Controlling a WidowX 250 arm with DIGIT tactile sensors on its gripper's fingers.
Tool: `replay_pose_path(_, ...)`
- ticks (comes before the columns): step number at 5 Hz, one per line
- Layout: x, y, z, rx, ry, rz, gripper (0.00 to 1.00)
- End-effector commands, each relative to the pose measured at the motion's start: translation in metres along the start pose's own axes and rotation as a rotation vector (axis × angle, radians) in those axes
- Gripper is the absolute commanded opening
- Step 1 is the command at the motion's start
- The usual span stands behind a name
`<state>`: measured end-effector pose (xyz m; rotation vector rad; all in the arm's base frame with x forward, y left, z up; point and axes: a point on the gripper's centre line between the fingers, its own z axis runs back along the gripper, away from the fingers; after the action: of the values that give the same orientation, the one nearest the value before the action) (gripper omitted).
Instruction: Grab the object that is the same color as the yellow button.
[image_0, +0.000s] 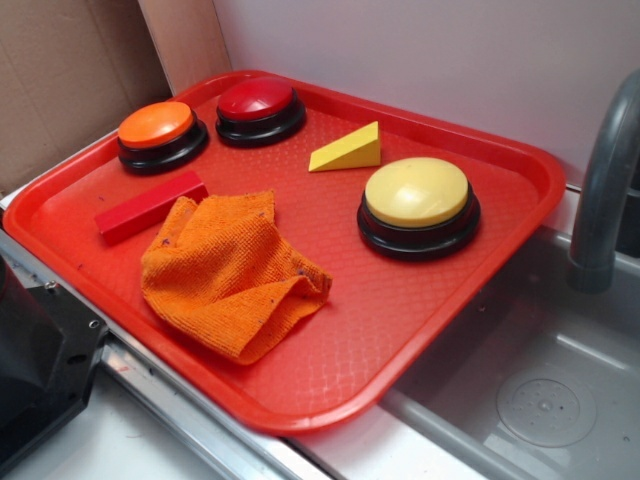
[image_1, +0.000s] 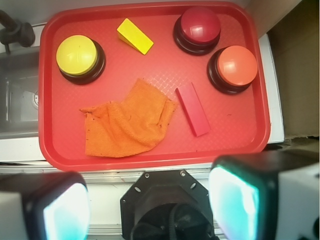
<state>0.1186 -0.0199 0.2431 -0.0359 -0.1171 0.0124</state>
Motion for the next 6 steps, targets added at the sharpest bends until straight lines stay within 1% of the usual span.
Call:
replay_pose_path(1, 0.000, 0.000, 0.000, 0.000, 0.000, 0.000, 1.00)
replay_pose_path(2, 0.040, 0.006, -0.025, 0.043, 0.034, -0.223, 1.00)
replay_pose_path(3, 0.076, 0.005, -0.053, 0.021, 0.025, -0.351, 1.00)
replay_pose_path(4, 0.111, 0.007, -0.084, 0.030, 0.018, -0.494, 1.00)
replay_pose_path(5, 0.136, -0.001, -0.116, 0.059, 0.030, -0.573, 1.00)
replay_pose_path(6, 0.153, -0.011, -0.135, 0.069, 0.010, -0.632, 1.00)
